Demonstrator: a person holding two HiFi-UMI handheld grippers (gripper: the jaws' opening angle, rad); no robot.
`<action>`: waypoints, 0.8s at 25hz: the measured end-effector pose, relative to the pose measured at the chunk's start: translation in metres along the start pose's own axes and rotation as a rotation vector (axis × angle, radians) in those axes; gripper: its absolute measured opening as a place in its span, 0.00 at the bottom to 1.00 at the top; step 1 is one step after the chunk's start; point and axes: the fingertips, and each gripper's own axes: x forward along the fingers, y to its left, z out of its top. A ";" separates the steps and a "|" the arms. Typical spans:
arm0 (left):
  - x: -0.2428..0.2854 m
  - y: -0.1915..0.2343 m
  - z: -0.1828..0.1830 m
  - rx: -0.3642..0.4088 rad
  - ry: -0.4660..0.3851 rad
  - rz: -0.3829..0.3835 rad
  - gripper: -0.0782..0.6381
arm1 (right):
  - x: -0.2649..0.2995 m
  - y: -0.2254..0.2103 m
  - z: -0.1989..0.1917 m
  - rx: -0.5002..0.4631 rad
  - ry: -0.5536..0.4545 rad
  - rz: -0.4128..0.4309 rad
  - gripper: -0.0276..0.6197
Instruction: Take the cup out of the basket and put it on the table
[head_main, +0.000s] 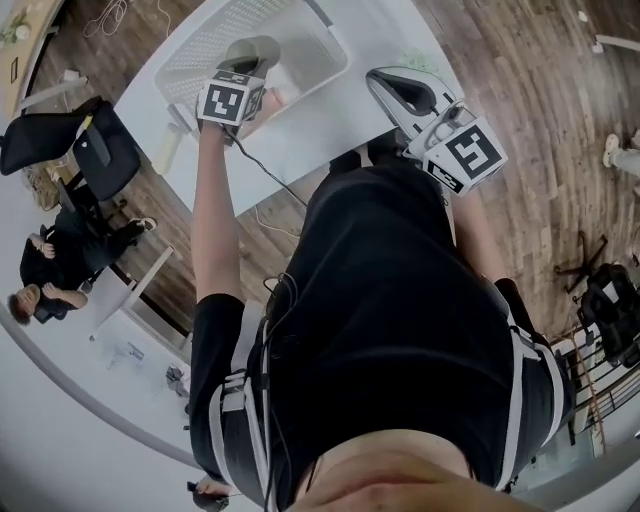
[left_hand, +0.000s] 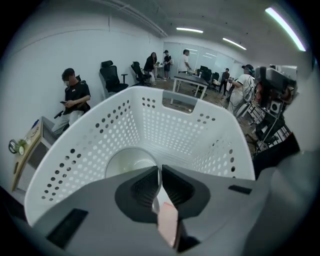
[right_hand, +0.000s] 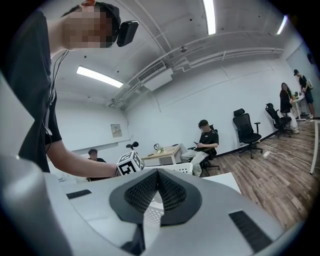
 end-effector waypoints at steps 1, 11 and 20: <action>-0.009 -0.001 0.004 0.002 -0.026 0.005 0.17 | 0.003 0.004 0.001 -0.005 0.001 0.007 0.07; -0.105 -0.017 0.016 0.018 -0.248 0.082 0.17 | 0.030 0.048 0.012 -0.061 0.019 0.091 0.07; -0.186 -0.050 0.000 0.057 -0.375 0.164 0.17 | 0.044 0.094 0.010 -0.115 0.049 0.178 0.07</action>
